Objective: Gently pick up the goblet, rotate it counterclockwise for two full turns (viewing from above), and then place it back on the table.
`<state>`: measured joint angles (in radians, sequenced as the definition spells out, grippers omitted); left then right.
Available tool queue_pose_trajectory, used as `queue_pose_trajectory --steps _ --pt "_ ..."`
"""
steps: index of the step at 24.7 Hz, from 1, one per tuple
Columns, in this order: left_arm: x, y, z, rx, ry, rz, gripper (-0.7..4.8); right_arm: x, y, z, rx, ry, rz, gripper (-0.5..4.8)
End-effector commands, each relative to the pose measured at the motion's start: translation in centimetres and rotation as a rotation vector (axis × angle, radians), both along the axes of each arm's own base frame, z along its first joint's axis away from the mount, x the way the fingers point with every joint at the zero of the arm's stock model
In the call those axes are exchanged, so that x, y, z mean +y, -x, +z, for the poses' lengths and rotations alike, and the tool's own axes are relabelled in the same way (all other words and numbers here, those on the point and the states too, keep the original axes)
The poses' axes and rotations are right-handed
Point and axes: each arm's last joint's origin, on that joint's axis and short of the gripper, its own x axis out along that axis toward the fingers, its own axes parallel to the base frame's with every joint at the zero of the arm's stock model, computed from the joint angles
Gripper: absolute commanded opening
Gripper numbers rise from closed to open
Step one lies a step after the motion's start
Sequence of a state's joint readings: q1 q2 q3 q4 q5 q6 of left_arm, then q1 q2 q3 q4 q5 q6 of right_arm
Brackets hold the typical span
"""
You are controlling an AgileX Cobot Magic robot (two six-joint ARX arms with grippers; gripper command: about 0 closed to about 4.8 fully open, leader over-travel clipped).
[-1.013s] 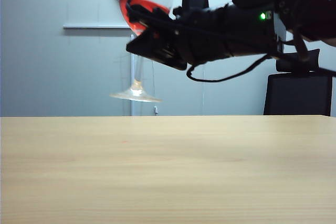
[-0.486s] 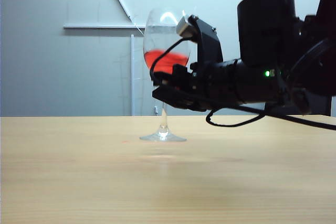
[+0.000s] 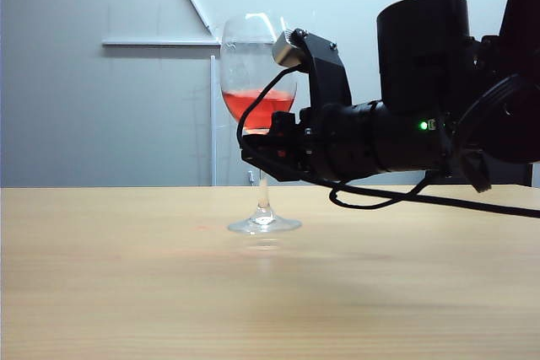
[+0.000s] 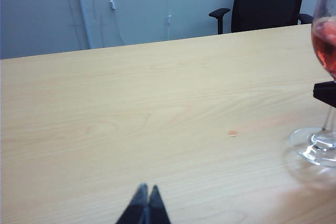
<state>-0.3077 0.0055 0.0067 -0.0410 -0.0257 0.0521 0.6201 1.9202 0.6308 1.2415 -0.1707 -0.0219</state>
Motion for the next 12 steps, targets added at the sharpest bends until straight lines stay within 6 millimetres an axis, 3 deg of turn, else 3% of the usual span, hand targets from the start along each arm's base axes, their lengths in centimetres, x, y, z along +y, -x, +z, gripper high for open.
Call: queue_pose_trajectory --steps 1,12 --pt "0.2 0.0 0.2 -0.013 0.004 0.016 -0.05 0.2 -0.1 0.7 -0.055 -0.024 0.009 -0.05" --pt "0.4 -0.1 0.2 -0.014 0.004 0.037 -0.05 0.3 -0.2 -0.5 -0.027 -0.005 0.010 -0.03"
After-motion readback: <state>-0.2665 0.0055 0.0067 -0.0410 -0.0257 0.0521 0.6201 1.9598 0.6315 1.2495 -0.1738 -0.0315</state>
